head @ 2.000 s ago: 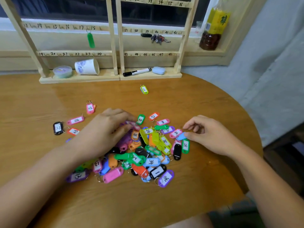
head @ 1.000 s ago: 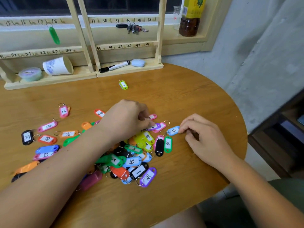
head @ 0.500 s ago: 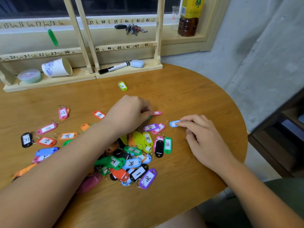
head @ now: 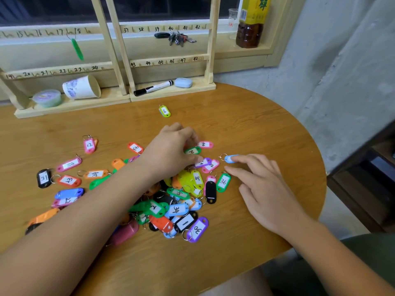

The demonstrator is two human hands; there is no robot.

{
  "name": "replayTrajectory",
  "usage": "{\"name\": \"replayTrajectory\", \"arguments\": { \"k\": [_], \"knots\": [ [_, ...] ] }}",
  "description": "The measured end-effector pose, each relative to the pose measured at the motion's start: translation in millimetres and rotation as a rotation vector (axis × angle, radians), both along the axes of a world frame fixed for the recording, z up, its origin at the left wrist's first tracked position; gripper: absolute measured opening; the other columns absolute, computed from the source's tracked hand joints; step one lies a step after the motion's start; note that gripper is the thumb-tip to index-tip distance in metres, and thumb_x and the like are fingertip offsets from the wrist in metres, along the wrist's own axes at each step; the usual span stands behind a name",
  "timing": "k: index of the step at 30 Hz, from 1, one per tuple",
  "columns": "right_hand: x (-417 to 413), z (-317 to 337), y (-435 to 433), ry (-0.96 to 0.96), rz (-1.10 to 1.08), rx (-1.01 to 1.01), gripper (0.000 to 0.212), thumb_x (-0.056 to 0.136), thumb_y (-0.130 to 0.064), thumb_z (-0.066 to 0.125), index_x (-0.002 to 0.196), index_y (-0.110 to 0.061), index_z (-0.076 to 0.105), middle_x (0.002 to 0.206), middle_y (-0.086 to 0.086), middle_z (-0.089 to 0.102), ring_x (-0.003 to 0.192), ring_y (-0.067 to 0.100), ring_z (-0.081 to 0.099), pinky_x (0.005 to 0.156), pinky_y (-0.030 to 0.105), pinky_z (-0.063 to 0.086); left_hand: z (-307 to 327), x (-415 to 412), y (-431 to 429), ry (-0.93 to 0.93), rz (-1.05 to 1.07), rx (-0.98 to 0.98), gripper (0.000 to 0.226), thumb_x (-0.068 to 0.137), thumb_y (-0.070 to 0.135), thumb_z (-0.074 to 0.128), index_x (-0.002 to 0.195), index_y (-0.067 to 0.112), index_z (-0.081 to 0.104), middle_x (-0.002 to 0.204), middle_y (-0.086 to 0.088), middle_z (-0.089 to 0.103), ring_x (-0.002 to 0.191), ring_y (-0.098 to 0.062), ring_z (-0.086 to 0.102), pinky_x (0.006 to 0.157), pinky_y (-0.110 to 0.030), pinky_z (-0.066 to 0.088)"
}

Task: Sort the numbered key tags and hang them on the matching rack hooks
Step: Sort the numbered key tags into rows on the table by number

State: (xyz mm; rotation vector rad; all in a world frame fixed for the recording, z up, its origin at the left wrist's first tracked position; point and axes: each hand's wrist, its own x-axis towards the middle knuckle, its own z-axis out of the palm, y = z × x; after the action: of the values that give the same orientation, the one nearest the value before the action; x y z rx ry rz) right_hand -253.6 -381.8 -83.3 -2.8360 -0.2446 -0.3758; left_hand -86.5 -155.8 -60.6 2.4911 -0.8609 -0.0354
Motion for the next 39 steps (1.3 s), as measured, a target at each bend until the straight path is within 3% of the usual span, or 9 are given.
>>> {"name": "replayTrajectory", "arguments": {
  "k": [3,6,9,16,21,25,28,33,39],
  "knots": [
    [0.5,3.1,3.6,-0.026,-0.044,-0.011,0.049,0.097,-0.018,0.045,0.141,-0.022,0.066,0.147,-0.008,0.053,0.140,0.016,0.045,0.107,0.045,0.042,-1.4,5.7,-6.0,-0.029,0.026,-0.003,0.045,0.083,0.048,0.086,0.119,0.030,0.066,0.111,0.005,0.056,0.112,-0.021,0.052,0.094,-0.040,0.052],
    [-1.9,6.6,7.5,-0.054,0.062,0.041,0.046,0.096,-0.012,0.049,0.135,-0.023,0.070,0.143,-0.007,0.057,0.136,0.017,0.049,0.103,0.039,0.041,-1.9,8.7,-9.0,-0.065,0.043,-0.006,0.042,0.087,0.048,0.083,0.119,0.028,0.065,0.111,0.003,0.057,0.113,-0.023,0.055,0.094,-0.045,0.054],
    [-5.5,5.4,7.5,-0.042,0.128,0.008,0.042,0.096,-0.016,0.047,0.126,-0.022,0.076,0.141,-0.006,0.060,0.135,0.019,0.050,0.102,0.041,0.043,0.5,7.4,-1.8,-0.079,0.052,-0.040,0.033,0.092,0.047,0.077,0.118,0.029,0.065,0.109,0.006,0.060,0.111,-0.021,0.055,0.092,-0.041,0.053],
    [-0.9,4.8,6.5,-0.077,-0.017,-0.008,0.039,0.098,-0.018,0.051,0.130,-0.023,0.073,0.143,-0.005,0.057,0.134,0.020,0.049,0.100,0.047,0.041,11.4,-27.6,32.9,-0.110,-0.015,-0.053,0.023,0.094,0.045,0.075,0.115,0.037,0.072,0.109,0.011,0.059,0.109,-0.015,0.052,0.083,-0.029,0.040],
    [-2.0,8.1,14.8,-0.042,0.153,-0.022,0.053,0.093,-0.012,0.043,0.134,-0.028,0.072,0.147,-0.004,0.056,0.137,0.023,0.048,0.102,0.044,0.040,4.6,-50.2,39.6,-0.137,-0.116,-0.082,0.016,0.099,0.039,0.066,0.112,0.042,0.076,0.108,0.014,0.059,0.103,-0.016,0.052,0.088,-0.045,0.050],
    [0.3,4.6,13.8,-0.011,0.066,-0.040,0.052,0.094,-0.013,0.045,0.137,-0.028,0.070,0.148,-0.005,0.053,0.140,0.022,0.045,0.103,0.047,0.040,0.9,-52.9,42.3,-0.192,-0.193,-0.064,0.036,0.090,0.021,0.056,0.110,0.040,0.080,0.109,0.019,0.062,0.102,-0.015,0.050,0.082,-0.048,0.048],
    [1.6,3.8,14.5,-0.017,-0.034,-0.046,0.051,0.098,-0.020,0.043,0.143,-0.028,0.065,0.149,-0.005,0.050,0.142,0.021,0.041,0.108,0.046,0.038,0.3,-52.1,43.9,-0.212,-0.242,0.012,0.038,0.088,0.032,0.050,0.110,0.040,0.081,0.118,0.022,0.062,0.109,-0.013,0.049,0.081,-0.040,0.040],
    [-1.6,4.2,10.9,-0.108,-0.101,0.074,0.043,0.095,-0.006,0.061,0.133,-0.023,0.071,0.143,-0.005,0.055,0.136,0.020,0.046,0.104,0.046,0.042,-2.3,-54.5,41.6,-0.248,-0.248,0.135,0.046,0.093,0.042,0.045,0.124,0.038,0.078,0.131,0.020,0.060,0.118,-0.016,0.049,0.084,-0.039,0.037],
    [-5.9,3.2,14.1,-0.098,0.071,0.041,0.035,0.101,-0.015,0.064,0.133,-0.028,0.071,0.143,-0.008,0.055,0.136,0.017,0.045,0.101,0.043,0.038,-4.5,-59.2,33.6,-0.248,-0.188,0.196,0.053,0.100,0.044,0.036,0.144,0.036,0.065,0.143,0.013,0.055,0.121,-0.021,0.048,0.088,-0.044,0.041]
  ]
}}
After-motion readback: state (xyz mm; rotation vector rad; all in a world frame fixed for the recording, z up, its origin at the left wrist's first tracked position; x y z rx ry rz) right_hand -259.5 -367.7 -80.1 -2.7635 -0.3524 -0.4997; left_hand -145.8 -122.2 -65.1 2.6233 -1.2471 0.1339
